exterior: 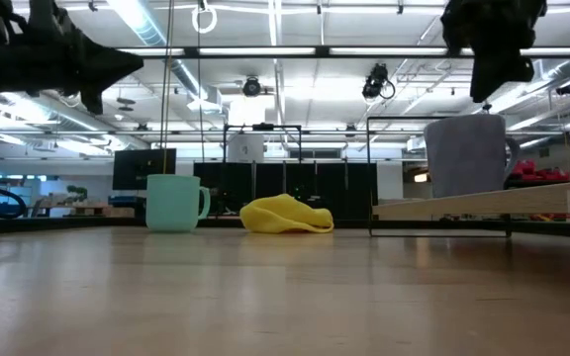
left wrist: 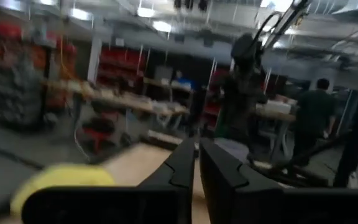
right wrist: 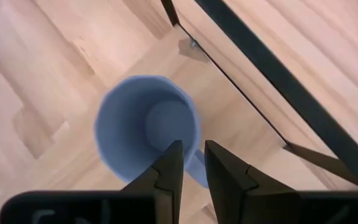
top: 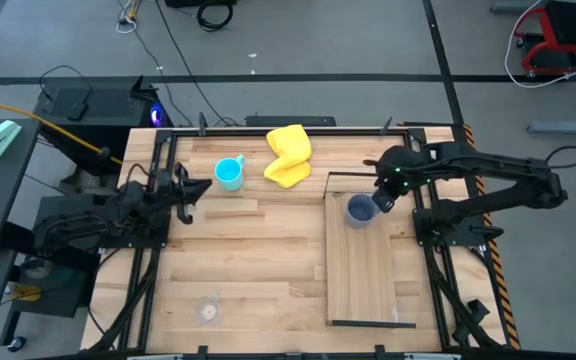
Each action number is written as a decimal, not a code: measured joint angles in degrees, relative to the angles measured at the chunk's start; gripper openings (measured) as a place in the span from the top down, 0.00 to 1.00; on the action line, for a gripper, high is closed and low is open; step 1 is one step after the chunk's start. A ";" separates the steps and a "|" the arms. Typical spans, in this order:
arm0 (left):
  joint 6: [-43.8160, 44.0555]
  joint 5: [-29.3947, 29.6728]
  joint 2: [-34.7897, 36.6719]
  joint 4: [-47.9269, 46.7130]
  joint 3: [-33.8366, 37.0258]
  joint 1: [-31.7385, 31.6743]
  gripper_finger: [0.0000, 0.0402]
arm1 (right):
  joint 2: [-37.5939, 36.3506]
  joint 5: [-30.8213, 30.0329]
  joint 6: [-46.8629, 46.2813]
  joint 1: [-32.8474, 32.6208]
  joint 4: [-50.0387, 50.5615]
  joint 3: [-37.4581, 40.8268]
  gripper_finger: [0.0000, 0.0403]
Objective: Stack small to large cups/mugs on shelf
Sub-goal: Put the blue mug on the shelf
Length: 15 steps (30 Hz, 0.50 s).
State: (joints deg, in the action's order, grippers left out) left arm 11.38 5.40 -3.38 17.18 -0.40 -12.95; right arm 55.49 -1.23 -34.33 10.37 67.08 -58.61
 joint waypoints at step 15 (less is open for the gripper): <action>18.17 11.78 -25.46 -37.43 -26.35 -9.21 0.94 | -2.63 -0.19 1.51 -0.01 -6.39 -0.02 0.82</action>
State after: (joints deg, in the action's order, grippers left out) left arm 29.55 17.18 -28.83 -20.25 -26.75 -22.16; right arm 52.86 -1.42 -32.82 10.36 60.69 -58.63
